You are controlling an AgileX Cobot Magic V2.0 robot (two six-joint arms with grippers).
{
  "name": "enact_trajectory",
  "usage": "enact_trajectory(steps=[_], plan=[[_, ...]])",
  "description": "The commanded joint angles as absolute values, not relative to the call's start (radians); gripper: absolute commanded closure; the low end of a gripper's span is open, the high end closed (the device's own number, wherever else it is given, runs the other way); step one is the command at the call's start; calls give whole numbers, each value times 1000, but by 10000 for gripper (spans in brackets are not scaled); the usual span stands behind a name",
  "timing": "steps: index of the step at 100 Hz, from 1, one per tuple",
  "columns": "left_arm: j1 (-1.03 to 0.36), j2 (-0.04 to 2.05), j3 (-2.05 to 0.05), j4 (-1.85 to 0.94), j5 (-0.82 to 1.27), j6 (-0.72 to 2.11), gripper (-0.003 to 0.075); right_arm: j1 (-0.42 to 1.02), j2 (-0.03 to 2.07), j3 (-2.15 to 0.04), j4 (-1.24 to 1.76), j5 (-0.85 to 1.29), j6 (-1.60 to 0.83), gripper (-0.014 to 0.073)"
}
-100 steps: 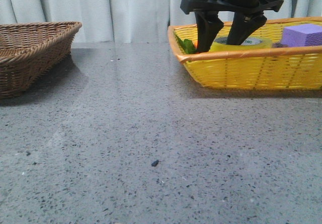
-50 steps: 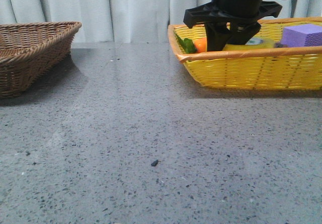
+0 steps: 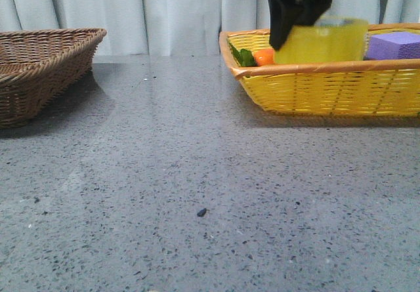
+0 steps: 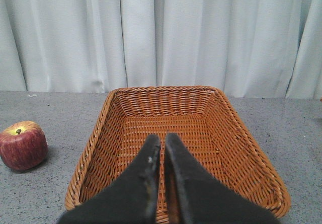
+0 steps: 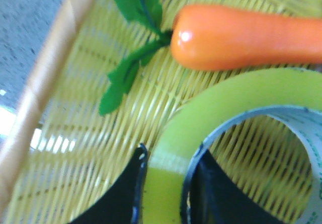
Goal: Transfer tape with both arms
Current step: 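Lift the tape roll and carry it toward the brown basket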
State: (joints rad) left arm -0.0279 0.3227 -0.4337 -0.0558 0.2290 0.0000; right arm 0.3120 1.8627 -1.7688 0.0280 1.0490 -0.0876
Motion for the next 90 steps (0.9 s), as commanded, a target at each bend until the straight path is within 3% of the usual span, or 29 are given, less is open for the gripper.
enact_trajectory(steps=[1, 25, 62, 90], plan=[[-26, 339, -469, -66, 152, -11, 741, 315, 1802, -1866, 22, 1067, -88, 631], [-26, 339, -469, -66, 152, -11, 741, 417, 1802, -2011, 112, 1187, -177, 631], [-26, 339, -469, -66, 152, -11, 741, 717, 1822, -2022, 143, 1122, -185, 631], [-26, 339, -469, -66, 152, -11, 741, 768, 1904, -2024, 137, 1129, -185, 631]])
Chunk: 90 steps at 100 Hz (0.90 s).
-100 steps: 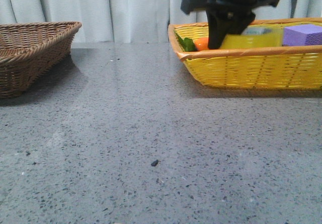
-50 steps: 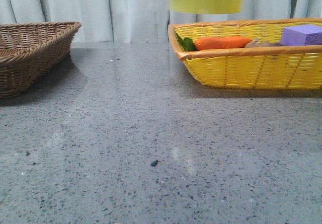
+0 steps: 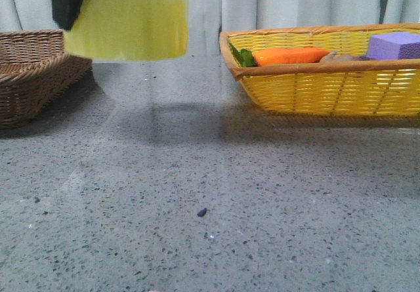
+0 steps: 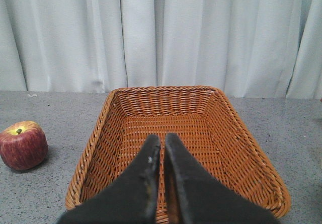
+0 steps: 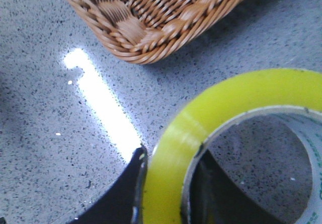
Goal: Transfer tape with both arms
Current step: 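Lift the tape roll and carry it toward the brown basket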
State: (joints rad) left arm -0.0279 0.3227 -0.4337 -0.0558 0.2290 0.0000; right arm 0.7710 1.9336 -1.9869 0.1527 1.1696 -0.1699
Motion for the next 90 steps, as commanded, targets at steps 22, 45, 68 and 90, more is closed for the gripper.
enact_trajectory(steps=[22, 45, 68, 90], plan=[[-26, 339, -469, -66, 152, -11, 741, 768, 1981, -2024, 110, 1135, -185, 627], [-26, 339, -469, -66, 152, -11, 741, 768, 2004, -2024, 98, 1134, -185, 463], [-26, 339, -469, -66, 152, -11, 741, 768, 2002, -2028, 98, 1123, -185, 335], [-33, 339, -469, -66, 154, -11, 741, 766, 1939, -2028, 77, 1145, -185, 335]])
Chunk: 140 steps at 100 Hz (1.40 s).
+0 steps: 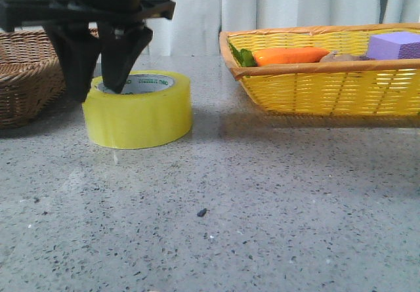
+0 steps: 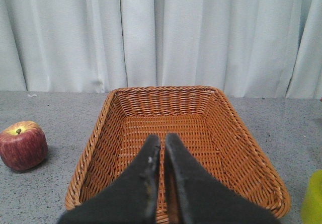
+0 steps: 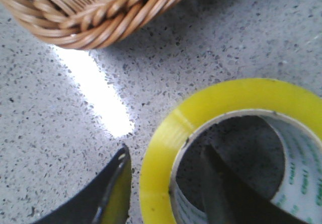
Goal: Transfer tape with both arms
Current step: 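Lift the tape roll and carry it toward the brown basket, then set the tape roll on the table and open the right gripper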
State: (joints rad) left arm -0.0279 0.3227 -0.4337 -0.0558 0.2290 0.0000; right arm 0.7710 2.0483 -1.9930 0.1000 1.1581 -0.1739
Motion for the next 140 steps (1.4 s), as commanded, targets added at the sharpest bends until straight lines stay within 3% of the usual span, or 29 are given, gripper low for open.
enact_trajectory(steps=[1, 39, 48, 63, 72, 90, 114, 140], plan=[[-34, 339, -469, -66, 154, -11, 741, 766, 1931, -2028, 74, 1147, -185, 336], [-190, 341, -469, -64, 154, 8, 724, 766, 1673, -2028, -48, 1198, -164, 338], [-229, 360, -469, -64, 154, 13, 642, 766, 1618, -2028, -84, 1224, -157, 338], [-288, 431, -469, -64, 145, 13, 428, 766, 1539, -2028, -125, 1229, -138, 340], [-318, 488, -481, -64, 132, 13, 367, 766, 1493, -2028, -144, 1244, -135, 412], [-386, 619, -560, -64, 123, 21, 366, 766, 1412, -2028, -173, 1272, -123, 669], [-523, 828, -668, -62, 127, 49, 366, 766, 1274, -1958, -260, 1266, -59, 666], [-649, 1074, -834, -59, 176, 49, 366, 766, 1043, -1664, -359, 1173, 46, 666]])
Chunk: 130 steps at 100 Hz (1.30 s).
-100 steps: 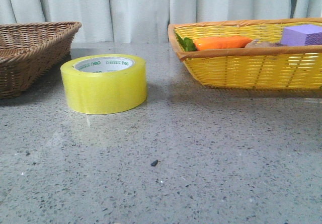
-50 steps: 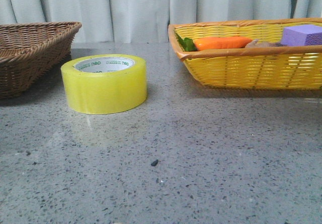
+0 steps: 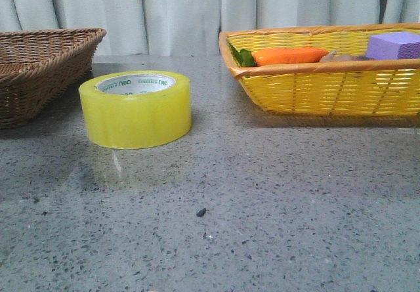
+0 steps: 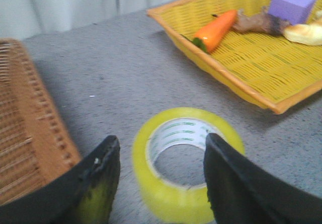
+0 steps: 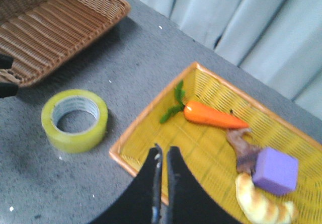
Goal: Transfer tape with both arms
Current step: 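Set the tape roll on the table and open the right gripper, then lower the left gripper onto the tape roll and grasp it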
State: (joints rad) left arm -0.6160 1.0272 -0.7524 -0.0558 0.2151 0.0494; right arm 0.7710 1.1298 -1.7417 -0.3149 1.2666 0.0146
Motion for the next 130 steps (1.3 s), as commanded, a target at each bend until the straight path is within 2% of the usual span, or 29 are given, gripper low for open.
enact_trajectory(steps=[1, 26, 47, 83, 116, 130], plan=[[-652, 1088, -840, -59, 187, 49, 366, 766, 1038, -1655, -359, 1170, 53, 666], [-705, 1329, -1063, -59, 446, 51, 366, 766, 854, -1376, -376, 1111, 153, 666], [-725, 1465, -1202, -68, 586, 72, 366, 766, 785, -1251, -377, 1111, 193, 666], [-738, 1595, -1290, -86, 705, 102, 366, 766, 781, -1230, -377, 1097, 195, 666], [-735, 1651, -1293, -84, 711, 102, 366, 766, 781, -1230, -377, 1084, 195, 666], [-735, 1651, -1293, -86, 704, 102, 426, 766, 781, -1230, -377, 1084, 195, 666]])
